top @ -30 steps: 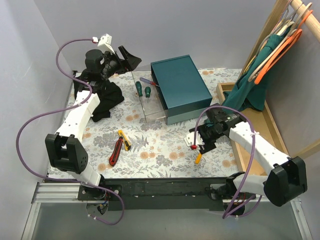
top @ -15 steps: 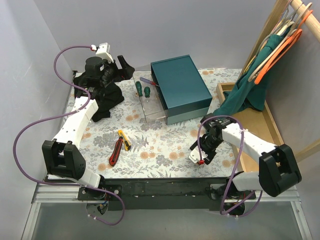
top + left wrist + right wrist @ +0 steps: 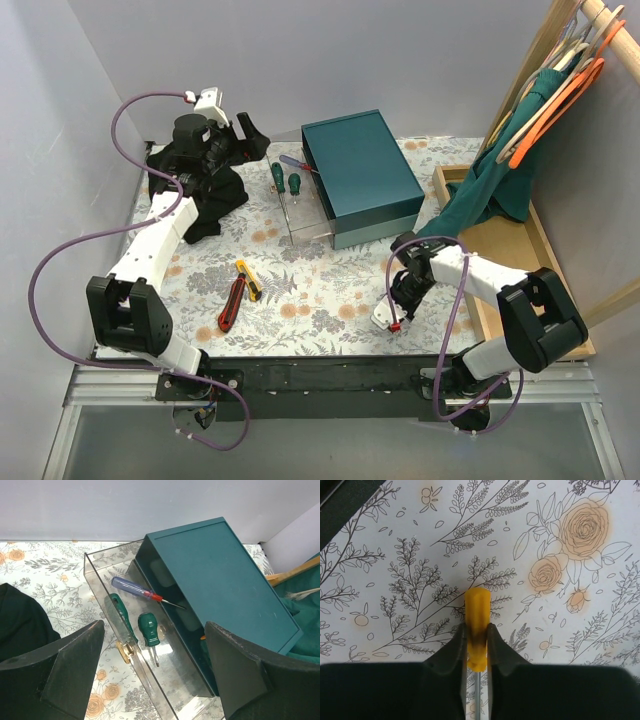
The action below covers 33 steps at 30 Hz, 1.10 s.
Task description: Sort the tools into containers
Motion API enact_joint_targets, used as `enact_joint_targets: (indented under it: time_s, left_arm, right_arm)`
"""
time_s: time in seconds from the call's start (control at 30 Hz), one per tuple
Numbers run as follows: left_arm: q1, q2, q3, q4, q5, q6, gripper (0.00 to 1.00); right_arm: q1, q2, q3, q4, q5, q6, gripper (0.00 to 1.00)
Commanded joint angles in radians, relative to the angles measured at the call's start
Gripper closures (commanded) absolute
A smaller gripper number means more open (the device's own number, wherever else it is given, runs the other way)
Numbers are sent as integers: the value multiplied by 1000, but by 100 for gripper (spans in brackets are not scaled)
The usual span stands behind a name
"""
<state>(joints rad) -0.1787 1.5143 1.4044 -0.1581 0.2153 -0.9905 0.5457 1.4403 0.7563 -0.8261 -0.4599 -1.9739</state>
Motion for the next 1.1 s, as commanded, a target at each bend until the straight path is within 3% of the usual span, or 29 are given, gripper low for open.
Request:
enact_joint_targets:
  time_s: [0.0,0.17,0.3,0.37,0.4,0.47,0.53,0.57,0.6,0.63,0.7,0.73,0.83,1.07]
  left_arm:
    - [-1,3,1,-8,-11,6,19]
    - [-1,3,2,-6,-25,18,19]
    - [-1,-2,-13,0,-37,24,18]
    - [-1,-5,-16,2,-42,29,18]
    - [-1,-6,-19,0,-47,30,19]
    - [-1,-9,-21,2,-54,41,18]
    - [-1,-17,-27,6,-71,46,18]
    - [1,-20,-30,9,-77,49,18]
    - [-1,-25,-36,12,-86,49,18]
    - [1,-26,-38,12,-88,49,18]
    - [-1,-28,-38,11,-94,46,18]
    - [1,-31,-36,9,-100,43,18]
    - [-1,-34,-27,5,-103,41,17]
    - [1,-36,-27,5,-94,27,16]
  right_arm:
    - [20,11,110,-1,-85,-88,95]
    - [23,121,466,-161,-213,103,99]
    - [3,247,903,-379,-308,230,99]
    - [-1,317,1039,-439,-377,312,99]
    - [-4,363,1187,-473,-403,430,99]
    - [-15,416,1332,-473,-483,574,99]
    - [-27,480,1478,-334,-535,917,99]
    - [-33,488,1479,-242,-574,1086,99]
    - [-38,479,1457,-106,-583,1394,99]
    - [-46,464,1337,183,-583,1588,99]
    - [-50,434,1203,489,-530,1865,99]
    - [-53,440,1139,665,-510,2079,99]
    - [-44,509,1153,726,-430,2235,99]
    - [-10,612,1225,762,-287,2247,99]
